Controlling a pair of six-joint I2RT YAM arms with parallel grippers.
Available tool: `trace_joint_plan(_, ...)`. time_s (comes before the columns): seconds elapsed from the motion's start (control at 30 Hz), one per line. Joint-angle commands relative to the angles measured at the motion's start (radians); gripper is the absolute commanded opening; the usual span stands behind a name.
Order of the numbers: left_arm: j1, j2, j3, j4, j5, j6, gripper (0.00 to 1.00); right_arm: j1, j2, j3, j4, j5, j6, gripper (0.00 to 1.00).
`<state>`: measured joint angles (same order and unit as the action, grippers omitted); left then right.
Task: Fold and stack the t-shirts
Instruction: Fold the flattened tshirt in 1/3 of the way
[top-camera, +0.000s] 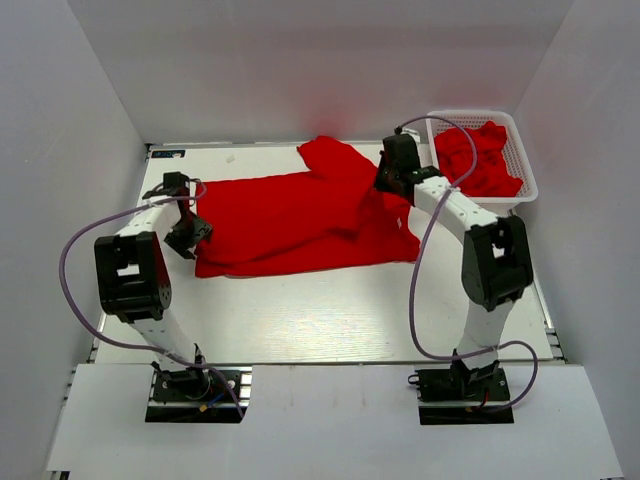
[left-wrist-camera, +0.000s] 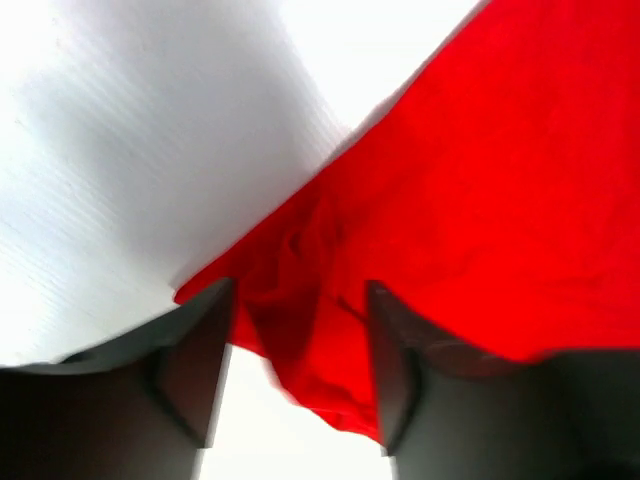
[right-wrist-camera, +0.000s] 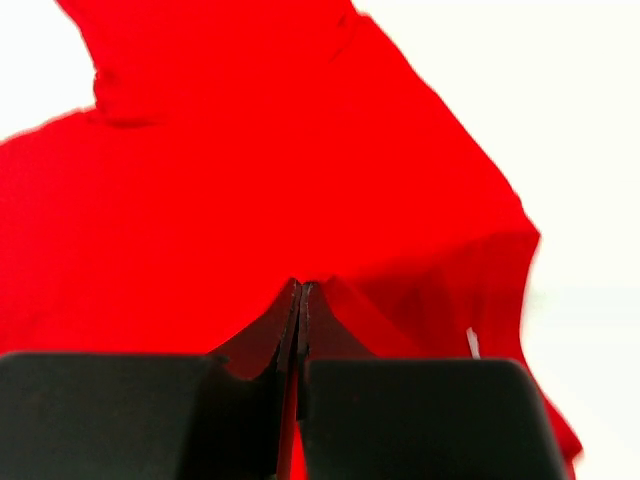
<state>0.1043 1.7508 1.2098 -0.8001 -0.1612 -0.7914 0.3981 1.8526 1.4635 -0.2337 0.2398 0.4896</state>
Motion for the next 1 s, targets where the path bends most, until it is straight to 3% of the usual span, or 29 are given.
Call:
trace_joint_plan(0.0,0.015,0.013,0.06,-0.02,-0.03,-0.017,0.69,-0.013,0.094,0.122,0.017,0.021,0.0,0.0)
trace_joint_plan(0.07,0.015,0.027,0.094,-0.031,-0.031,-0.028,0.85,-0.025,0.167,0.237,-0.03,0.029,0.012,0.0)
trace_joint_plan(0.17,0.037,0.052,0.161,-0.08,-0.046,-0.037,0.94,-0.035,0.31,0.473,-0.222,-0.029,0.026,0.43)
trace_joint_plan(0.23,0.049,0.052,0.203,-0.09,-0.055,-0.037,0.94,-0.036,0.364,0.573,-0.263,-0.048,-0.005,0.9)
trace_joint_plan(0.33,0.058,0.016,0.226,-0.1,-0.055,0.001,1.0,-0.035,0.294,0.529,-0.257,-0.069,-0.046,0.9)
trace_joint_plan(0.4,0.058,-0.025,0.215,-0.1,-0.023,0.03,1.0,-0.035,0.214,0.403,-0.214,-0.073,-0.055,0.9)
trace_joint_plan(0.6,0.048,-0.145,-0.007,-0.064,0.034,0.043,1.0,-0.031,-0.097,-0.068,-0.051,-0.132,-0.083,0.9)
trace_joint_plan(0.73,0.038,-0.192,-0.098,-0.027,0.057,0.054,1.0,-0.03,-0.23,-0.242,-0.013,-0.181,-0.075,0.9)
trace_joint_plan(0.97,0.038,-0.195,-0.151,0.032,0.088,0.054,0.78,-0.033,-0.346,-0.367,-0.026,-0.197,-0.091,0.9)
